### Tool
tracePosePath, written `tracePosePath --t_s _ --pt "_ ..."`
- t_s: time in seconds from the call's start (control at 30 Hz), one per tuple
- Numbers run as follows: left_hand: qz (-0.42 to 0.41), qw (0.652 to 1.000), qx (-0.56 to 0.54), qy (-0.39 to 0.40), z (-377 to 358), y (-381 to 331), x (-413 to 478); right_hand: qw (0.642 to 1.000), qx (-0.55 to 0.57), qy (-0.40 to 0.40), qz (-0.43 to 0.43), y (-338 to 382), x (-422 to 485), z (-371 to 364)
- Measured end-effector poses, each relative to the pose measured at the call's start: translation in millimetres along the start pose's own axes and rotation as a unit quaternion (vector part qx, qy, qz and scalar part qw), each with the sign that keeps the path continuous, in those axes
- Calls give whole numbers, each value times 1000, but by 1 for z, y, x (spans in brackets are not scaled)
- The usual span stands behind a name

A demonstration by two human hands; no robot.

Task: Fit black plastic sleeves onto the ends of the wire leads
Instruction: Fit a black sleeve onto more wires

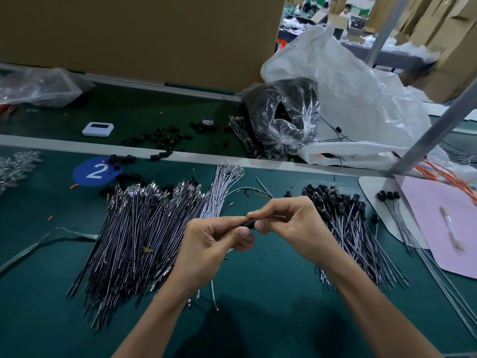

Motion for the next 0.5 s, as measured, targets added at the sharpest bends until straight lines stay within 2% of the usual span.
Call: tracePosePath --t_s 0.1,0.2,0.3,0.4,0.47,0.5 --pt "20 1000 -13 -7 -3 3 -1 999 -23 -7 25 4 -7 -1" --pt "49 998 -46 -4 -12 7 -2 998 24 -50 26 -1 -18 3" --pt "76 995 -23 66 -27 13 -10 990 111 -90 10 -4 -30 18" --pt "89 987 5 137 -34 19 -21 966 229 -118 -26 -3 -46 50" --pt "98 987 12 124 -23 22 -24 952 258 -163 -34 0 -58 84" --pt "101 990 29 94 -12 25 -24 946 253 -197 -37 2 -65 104"
Point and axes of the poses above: each hand's wrist, its own x-axis towards the middle knuckle, its own z-axis out of the back of the hand, y = z × x, the point moved 10 cm from there along x, towards the middle knuckle, and after that the axes turned 7 degrees about x, right-handed, at the moved point
